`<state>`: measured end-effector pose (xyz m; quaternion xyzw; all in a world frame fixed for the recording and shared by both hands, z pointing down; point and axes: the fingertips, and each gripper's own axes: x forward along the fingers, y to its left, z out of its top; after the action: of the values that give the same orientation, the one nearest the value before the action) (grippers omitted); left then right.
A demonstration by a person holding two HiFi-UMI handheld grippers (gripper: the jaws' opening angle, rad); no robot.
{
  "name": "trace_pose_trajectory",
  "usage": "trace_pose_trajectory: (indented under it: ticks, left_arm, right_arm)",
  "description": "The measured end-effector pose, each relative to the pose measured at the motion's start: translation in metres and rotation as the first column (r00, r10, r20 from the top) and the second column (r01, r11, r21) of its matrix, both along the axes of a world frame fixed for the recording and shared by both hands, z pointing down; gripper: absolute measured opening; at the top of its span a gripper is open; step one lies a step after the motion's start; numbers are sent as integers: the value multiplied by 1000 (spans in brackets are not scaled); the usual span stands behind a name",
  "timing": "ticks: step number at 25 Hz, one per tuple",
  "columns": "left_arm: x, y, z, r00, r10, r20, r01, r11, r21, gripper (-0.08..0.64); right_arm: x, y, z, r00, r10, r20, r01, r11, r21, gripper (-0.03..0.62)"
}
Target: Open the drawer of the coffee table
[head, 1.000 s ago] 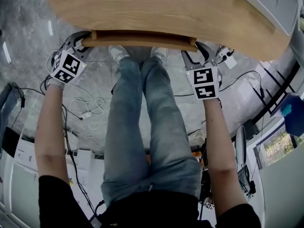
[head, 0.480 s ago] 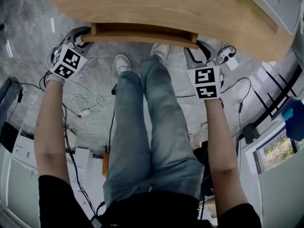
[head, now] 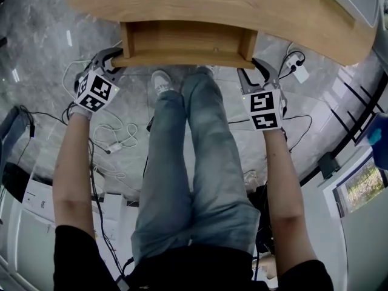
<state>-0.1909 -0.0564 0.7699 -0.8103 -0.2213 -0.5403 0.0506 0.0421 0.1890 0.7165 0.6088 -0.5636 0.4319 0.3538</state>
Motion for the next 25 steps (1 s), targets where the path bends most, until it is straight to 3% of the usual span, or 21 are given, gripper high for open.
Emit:
trace_pose_trajectory:
  ticks: [25]
  left_arm:
    - [-69, 53, 5, 999, 32, 24, -31, 999, -19, 132]
  right_arm:
    - [-68, 53, 4, 1000, -21, -10, 20, 997, -68, 163]
